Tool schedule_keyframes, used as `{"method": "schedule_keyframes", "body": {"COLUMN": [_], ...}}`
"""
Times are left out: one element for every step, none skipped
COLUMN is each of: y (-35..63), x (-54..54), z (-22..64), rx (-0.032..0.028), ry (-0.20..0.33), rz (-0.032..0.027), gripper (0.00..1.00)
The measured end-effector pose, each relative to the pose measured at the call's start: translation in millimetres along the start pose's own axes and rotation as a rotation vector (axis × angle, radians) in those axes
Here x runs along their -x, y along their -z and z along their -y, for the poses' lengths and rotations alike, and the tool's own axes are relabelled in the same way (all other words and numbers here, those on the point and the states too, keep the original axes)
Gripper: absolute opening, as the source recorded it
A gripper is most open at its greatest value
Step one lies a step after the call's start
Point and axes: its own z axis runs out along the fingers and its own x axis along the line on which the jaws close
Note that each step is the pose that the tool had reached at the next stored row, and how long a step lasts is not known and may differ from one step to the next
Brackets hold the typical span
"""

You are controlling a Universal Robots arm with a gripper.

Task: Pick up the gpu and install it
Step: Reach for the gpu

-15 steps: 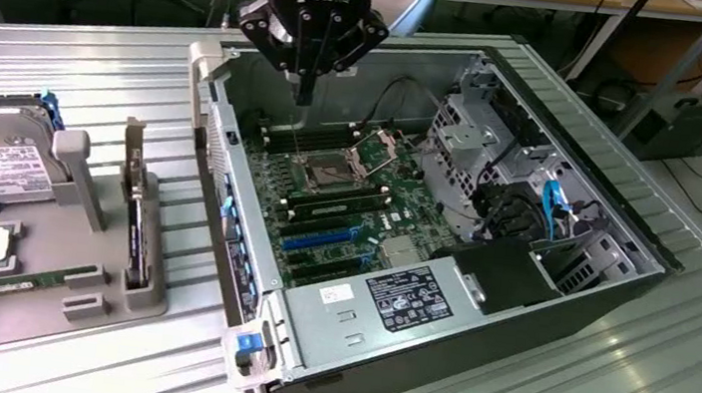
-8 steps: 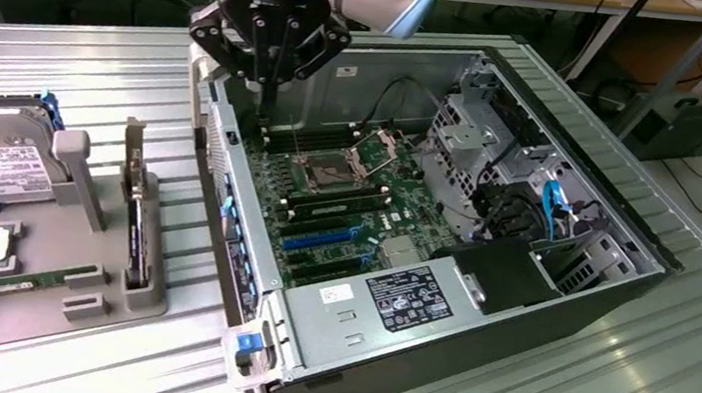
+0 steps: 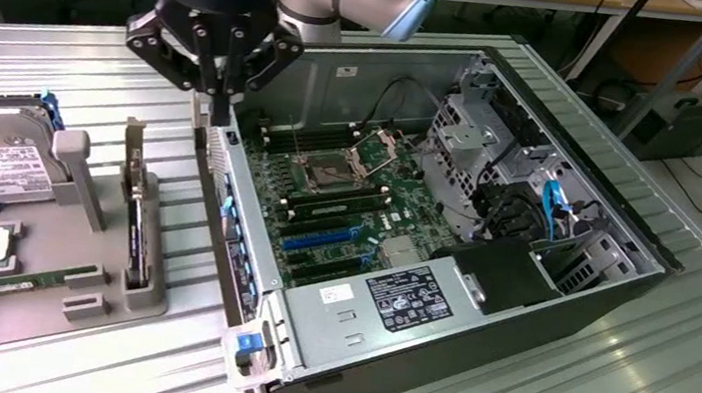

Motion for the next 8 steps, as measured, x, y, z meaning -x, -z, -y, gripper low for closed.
{"method": "schedule_keyframes", "body": {"y": [-1.0, -3.2, -5.1, -6.6, -9.3, -12.3, -14.7, -16.4], "x": [-4.5, -13.1, -19.0, -23.6, -30.9, -39.0, -45.3, -50.5], "z": [0.9, 2.3, 3.1, 3.7, 4.6, 5.4, 6.1, 6.5], "rx": [0.0001, -0.0001, 0.0, 0.0, 0.0, 0.0, 0.0001, -0.0001], "ry": [0.0, 0.0, 0.0, 0.0, 0.0, 0.0, 0.0, 0.0], "rz": [0.0, -0.0001, 0.0, 0.0, -0.0001, 0.0001, 0.0001, 0.0], "gripper": [0.11, 0.11, 0.11, 0.11, 0.11, 0.11, 0.11, 0.11]}}
